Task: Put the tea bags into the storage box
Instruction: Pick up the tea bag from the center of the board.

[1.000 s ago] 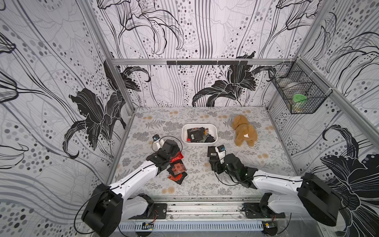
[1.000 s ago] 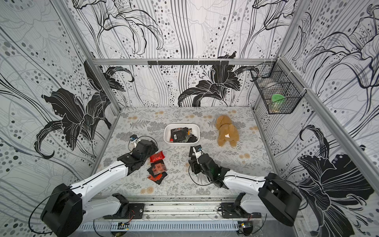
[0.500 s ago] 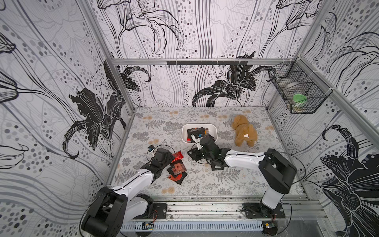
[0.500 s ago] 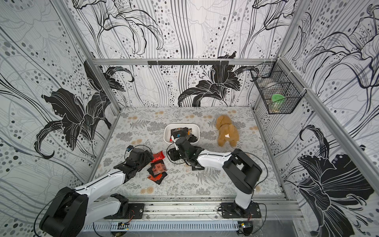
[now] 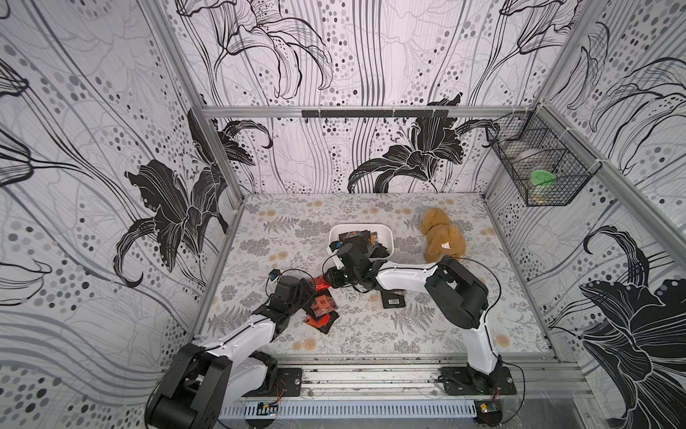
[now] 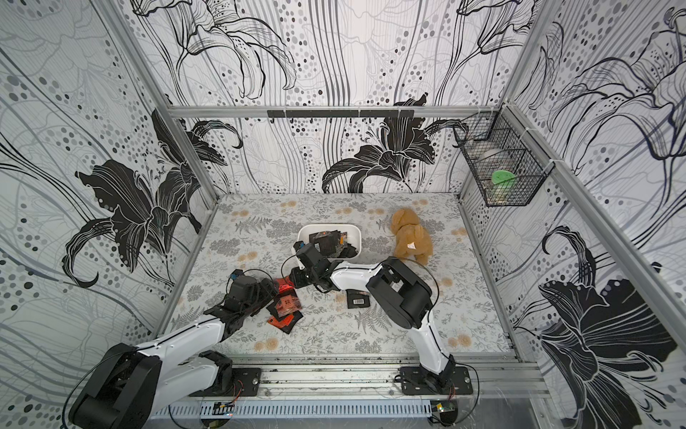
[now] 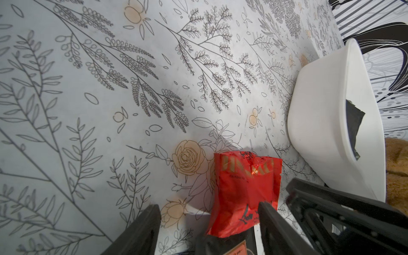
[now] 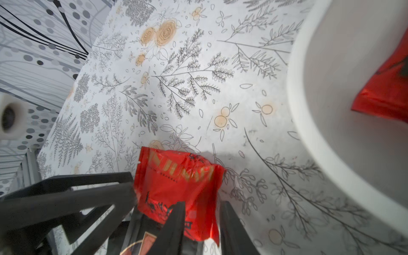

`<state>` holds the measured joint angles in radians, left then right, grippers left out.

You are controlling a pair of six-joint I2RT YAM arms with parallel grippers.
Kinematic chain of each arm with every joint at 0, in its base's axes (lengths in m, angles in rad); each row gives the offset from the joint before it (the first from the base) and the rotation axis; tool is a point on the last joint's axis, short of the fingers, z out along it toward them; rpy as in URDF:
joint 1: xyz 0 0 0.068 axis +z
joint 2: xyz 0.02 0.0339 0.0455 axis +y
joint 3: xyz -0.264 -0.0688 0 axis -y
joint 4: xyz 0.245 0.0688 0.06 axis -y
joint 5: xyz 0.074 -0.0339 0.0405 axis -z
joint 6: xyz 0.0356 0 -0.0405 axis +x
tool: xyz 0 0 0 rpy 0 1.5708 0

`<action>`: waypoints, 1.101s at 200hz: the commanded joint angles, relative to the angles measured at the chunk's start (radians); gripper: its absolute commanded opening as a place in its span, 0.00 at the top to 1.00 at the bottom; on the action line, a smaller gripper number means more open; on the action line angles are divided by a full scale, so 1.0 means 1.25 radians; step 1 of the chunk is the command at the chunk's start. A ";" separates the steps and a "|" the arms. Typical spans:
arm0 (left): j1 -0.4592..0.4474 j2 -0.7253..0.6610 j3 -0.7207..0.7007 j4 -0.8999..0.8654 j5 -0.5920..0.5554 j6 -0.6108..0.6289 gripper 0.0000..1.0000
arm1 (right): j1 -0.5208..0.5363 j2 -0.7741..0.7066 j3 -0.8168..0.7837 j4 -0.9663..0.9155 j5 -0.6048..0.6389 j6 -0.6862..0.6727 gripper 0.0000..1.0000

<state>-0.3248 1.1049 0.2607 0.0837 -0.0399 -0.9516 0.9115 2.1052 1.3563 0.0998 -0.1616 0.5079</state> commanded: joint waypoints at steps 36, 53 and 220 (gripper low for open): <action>0.004 0.002 -0.022 0.115 -0.002 0.021 0.28 | 0.002 0.054 0.047 -0.053 0.019 -0.020 0.75; 0.005 0.025 -0.022 0.136 0.006 0.025 0.32 | 0.002 0.062 0.041 -0.053 0.015 -0.018 0.75; 0.005 0.071 0.020 0.161 0.120 -0.002 0.84 | 0.008 0.023 0.012 -0.055 -0.022 -0.045 0.75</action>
<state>-0.3244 1.2392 0.2573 0.2897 0.0860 -0.9504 0.9115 2.1590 1.3876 0.0666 -0.1654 0.4812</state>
